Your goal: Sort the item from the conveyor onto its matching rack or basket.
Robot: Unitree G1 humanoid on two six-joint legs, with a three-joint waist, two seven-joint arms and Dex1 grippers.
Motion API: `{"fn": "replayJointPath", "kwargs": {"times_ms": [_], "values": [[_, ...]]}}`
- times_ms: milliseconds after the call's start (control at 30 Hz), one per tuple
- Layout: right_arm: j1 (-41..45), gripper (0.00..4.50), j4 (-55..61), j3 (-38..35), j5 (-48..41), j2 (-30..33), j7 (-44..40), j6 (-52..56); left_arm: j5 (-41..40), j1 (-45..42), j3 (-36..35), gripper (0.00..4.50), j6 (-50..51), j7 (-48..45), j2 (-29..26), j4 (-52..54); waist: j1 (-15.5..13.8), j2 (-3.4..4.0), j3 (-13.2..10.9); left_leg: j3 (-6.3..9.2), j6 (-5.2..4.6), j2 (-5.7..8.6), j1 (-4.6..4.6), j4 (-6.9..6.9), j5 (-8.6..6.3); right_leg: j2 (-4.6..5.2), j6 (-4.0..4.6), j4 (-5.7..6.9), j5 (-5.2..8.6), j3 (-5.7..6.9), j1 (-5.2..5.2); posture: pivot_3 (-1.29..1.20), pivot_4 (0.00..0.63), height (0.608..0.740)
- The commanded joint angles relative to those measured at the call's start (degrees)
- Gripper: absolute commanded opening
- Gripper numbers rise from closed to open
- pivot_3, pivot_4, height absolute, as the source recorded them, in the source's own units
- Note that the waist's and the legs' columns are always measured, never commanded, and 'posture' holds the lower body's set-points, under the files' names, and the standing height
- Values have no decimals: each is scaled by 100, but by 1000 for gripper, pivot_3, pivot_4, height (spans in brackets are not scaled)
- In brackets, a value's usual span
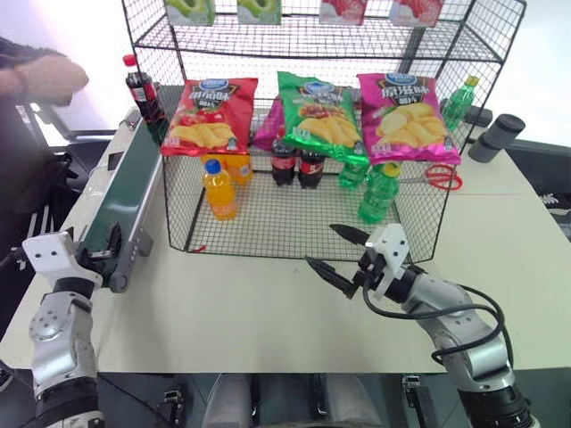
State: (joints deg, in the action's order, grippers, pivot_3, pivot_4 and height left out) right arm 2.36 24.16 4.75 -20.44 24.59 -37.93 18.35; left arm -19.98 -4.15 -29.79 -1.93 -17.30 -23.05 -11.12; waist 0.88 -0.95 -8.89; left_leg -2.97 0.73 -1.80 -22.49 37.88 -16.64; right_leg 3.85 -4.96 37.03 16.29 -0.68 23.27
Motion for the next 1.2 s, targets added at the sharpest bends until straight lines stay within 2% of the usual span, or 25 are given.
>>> {"fn": "replayJointPath", "kwargs": {"times_ms": [33, 1200], "values": [[86, 4425, 30, 19, 7, -78, 31, -119, 55, -54, 37, 4500, -203, 32, -8, 13, -1, -1, 0, 0, 0, 0, 0, 0, 0, 0, -1, 0, -1, 0, 0, 0, 150, 740], [34, 4425, 31, 79, 43, -124, 33, -97, 86, -40, 72, 4500, -284, 207, -14, 14, 1, -1, 0, 0, 1, 0, -1, 0, 0, 1, 6, -1, 3, 0, 2, 0, 150, 740]]}}
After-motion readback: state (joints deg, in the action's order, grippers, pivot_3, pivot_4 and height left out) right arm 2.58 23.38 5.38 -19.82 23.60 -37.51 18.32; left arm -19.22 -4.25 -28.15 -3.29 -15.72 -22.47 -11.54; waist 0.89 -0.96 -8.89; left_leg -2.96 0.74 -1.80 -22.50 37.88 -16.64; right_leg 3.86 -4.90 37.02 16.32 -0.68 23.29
